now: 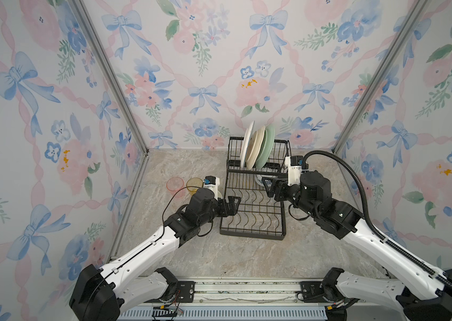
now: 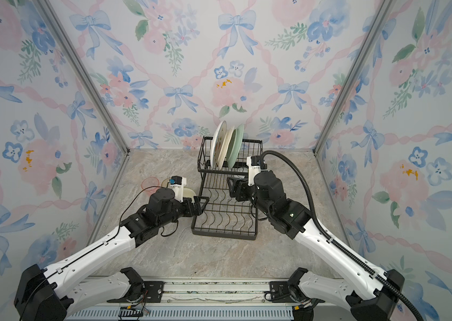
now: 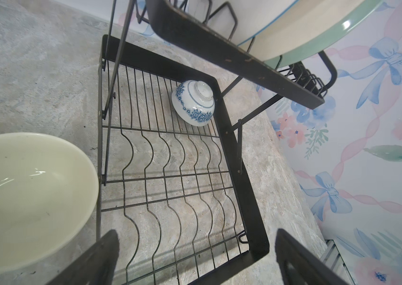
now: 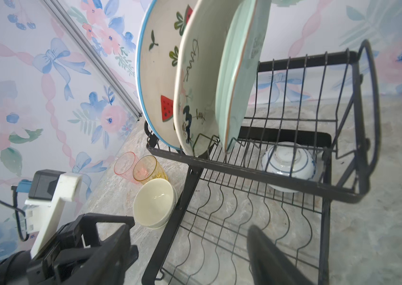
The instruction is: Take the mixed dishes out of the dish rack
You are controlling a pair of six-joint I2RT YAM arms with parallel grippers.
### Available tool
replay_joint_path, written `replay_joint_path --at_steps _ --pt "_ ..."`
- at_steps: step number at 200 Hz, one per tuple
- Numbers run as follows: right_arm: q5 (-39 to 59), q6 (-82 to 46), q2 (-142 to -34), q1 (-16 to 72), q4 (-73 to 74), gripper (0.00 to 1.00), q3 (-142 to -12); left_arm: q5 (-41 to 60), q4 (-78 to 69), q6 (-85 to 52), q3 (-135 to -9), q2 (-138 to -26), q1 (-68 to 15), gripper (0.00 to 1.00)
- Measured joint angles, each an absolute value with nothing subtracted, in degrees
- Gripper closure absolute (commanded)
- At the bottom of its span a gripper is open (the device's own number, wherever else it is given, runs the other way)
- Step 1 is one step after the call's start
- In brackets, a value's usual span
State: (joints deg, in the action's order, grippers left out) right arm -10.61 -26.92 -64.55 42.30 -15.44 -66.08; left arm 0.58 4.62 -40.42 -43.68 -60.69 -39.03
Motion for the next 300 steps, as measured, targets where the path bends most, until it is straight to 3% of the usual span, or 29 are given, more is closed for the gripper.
replay_joint_path --at_steps 44,106,140,186,236,300 --pt "-9.4 -24.3 -70.8 39.8 -13.0 0.33 -69.5 -0.7 7.1 -40.0 -43.6 -56.8 -39.0 0.02" --pt "-9.2 -23.9 -72.0 38.3 -9.7 0.31 -69.6 -3.1 10.9 -38.8 -44.4 -54.6 -39.0 0.02" --pt "-9.2 -24.2 -71.1 38.0 -8.7 0.29 -69.4 -6.4 12.2 -37.8 -51.1 -56.8 -38.9 0.02" --pt "-9.1 -25.0 -62.4 38.0 -6.9 0.26 -63.5 -10.2 10.1 -35.9 -62.7 -64.8 -38.9 0.05" --pt "-9.5 -25.4 -50.8 38.0 -9.9 0.24 -58.2 -11.2 7.0 -34.4 -67.0 -72.8 -39.0 0.21" --pt "-12.2 -27.0 -39.8 38.0 -14.4 0.24 -50.5 -15.5 5.8 -31.0 -71.8 -78.8 -39.4 0.24"
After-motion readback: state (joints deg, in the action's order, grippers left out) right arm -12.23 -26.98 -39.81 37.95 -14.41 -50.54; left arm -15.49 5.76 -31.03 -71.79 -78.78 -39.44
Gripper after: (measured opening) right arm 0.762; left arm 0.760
